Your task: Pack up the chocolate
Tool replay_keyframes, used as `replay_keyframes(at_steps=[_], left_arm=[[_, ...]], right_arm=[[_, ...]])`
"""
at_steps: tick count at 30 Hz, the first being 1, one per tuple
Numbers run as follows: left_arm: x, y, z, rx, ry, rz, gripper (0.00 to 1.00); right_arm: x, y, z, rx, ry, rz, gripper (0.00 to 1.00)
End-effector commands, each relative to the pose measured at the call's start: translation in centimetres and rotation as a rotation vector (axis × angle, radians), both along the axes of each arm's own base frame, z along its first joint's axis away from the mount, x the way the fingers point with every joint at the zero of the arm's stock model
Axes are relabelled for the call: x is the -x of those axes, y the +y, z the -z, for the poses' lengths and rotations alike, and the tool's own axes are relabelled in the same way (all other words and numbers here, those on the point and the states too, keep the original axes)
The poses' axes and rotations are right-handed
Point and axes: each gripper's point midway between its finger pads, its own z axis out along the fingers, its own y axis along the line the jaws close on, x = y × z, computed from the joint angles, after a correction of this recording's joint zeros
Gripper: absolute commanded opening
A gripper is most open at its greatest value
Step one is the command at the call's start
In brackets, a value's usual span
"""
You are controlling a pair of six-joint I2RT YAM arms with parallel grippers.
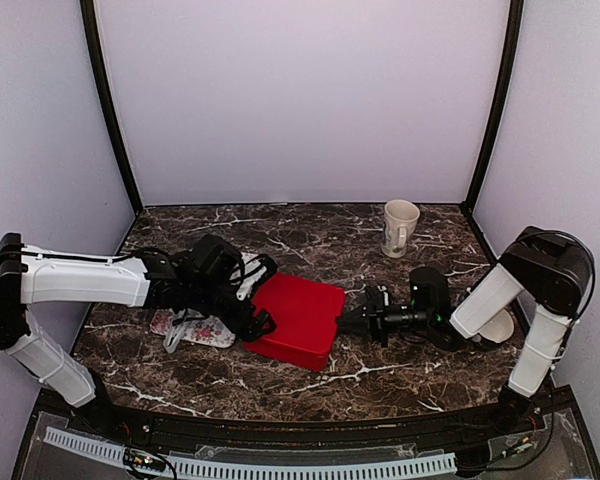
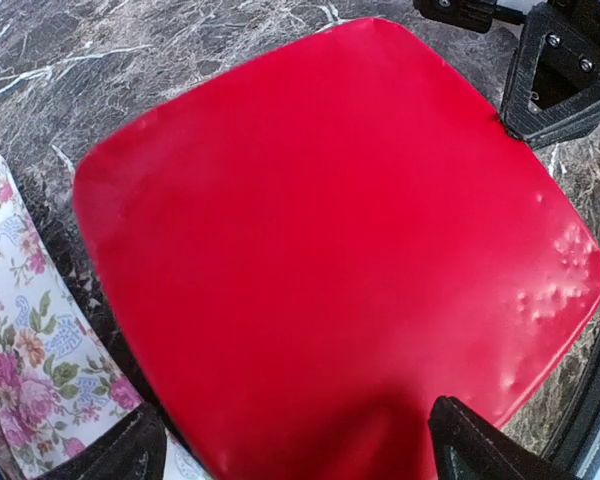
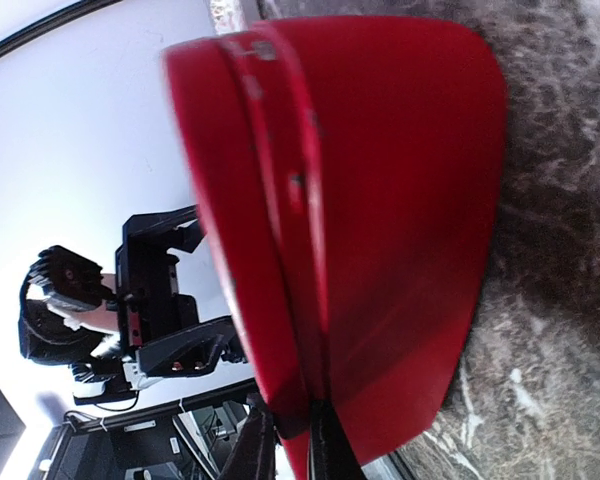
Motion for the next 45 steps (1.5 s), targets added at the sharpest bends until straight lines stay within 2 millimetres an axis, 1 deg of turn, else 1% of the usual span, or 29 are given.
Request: replay_keyframes(at_steps=[1,2,5,7,8,10,12,14,15,16,18,20,21,24,27,29,30,33,35,38,41,44,45], left_arm=[[0.2,-0.4,-3.9,0.168,-0.091,0.017,0.97],[-0.1,0.1,-4.1,0.191,-0.086,-0.004,0.98],[-1.1,1.7,-4.5,0.245,-0.006,-0.087,0.99],[-1.1,2.1,-5.0,0.253,-0.006,-0.083,0.98],[-0.7,1.8,-5.7,0.258,-0.031,-0.044,0.98],[0.6,0.8,-6.8,0.205,-0.161,0.067,0.99],[2.4,-0.6,-7.1,0.119,-0.293,0.193,0.99],[3.8,-1.9,-6.4,0.06,-0.335,0.287,0.95],[4.9,-2.8,-5.8,0.017,-0.351,0.345,0.93],[5.3,-3.4,-5.6,-0.013,-0.383,0.385,0.9],[6.5,-4.7,-4.6,-0.089,-0.438,0.467,0.89],[7.1,-5.8,-3.3,-0.16,-0.487,0.514,0.88],[6.9,-6.3,-3.0,-0.2,-0.532,0.517,0.87],[7.2,-8.2,-2.2,-0.252,-0.617,0.568,0.86],[7.7,-9.6,-0.8,-0.311,-0.665,0.637,0.8],[7.4,-10.2,0.0,-0.358,-0.706,0.645,0.76],[7.1,-10.3,0.0,-0.372,-0.728,0.631,0.74],[5.9,-10.6,-0.5,-0.396,-0.771,0.57,0.62],[5.4,-10.7,-0.7,-0.399,-0.777,0.535,0.55],[5.0,-10.7,-0.9,-0.389,-0.773,0.486,0.47],[5.1,-11.0,-1.7,-0.325,-0.739,0.44,0.41],[5.2,-11.3,-2.4,-0.262,-0.705,0.397,0.31],[5.3,-11.3,-2.3,-0.244,-0.683,0.392,0.28]], right_arm=[[0.2,-0.4,-2.1,-0.022,-0.052,-0.012,0.0],[0.3,-0.5,-1.9,-0.007,-0.053,-0.02,0.0],[0.6,-0.8,-1.3,0.034,-0.065,-0.044,0.0],[0.7,-1.0,-1.0,0.056,-0.062,-0.055,0.0],[0.8,-1.1,-0.8,0.064,-0.06,-0.061,0.0],[0.8,-1.1,-0.9,0.066,-0.07,-0.064,0.0],[0.8,-1.1,-1.0,0.062,-0.071,-0.064,0.0],[0.8,-1.1,-1.1,0.062,-0.068,-0.064,0.0],[0.8,-1.1,-1.0,0.062,-0.066,-0.064,0.0],[0.8,-1.1,-1.0,0.061,-0.066,-0.064,0.0],[0.7,-1.1,-1.0,0.058,-0.065,-0.06,0.0],[0.7,-1.0,-1.2,0.052,-0.068,-0.061,0.0],[0.7,-1.0,-1.3,0.051,-0.069,-0.061,0.0],[0.8,-1.0,-1.3,0.05,-0.07,-0.063,0.0],[0.9,-1.0,-1.3,0.047,-0.071,-0.066,0.0],[0.9,-1.1,-1.2,0.049,-0.066,-0.068,0.0],[0.9,-1.0,-1.2,0.048,-0.066,-0.07,0.0],[1.0,-1.0,-1.2,0.05,-0.062,-0.074,0.0],[1.1,-0.8,-1.0,0.05,-0.062,-0.08,0.0],[1.1,-0.6,-0.7,0.05,-0.056,-0.087,0.0],[1.0,-0.5,-0.4,0.053,-0.054,-0.087,0.0],[1.0,-0.5,0.0,0.06,-0.051,-0.082,0.07],[1.0,-0.6,0.1,0.063,-0.048,-0.08,0.09]])
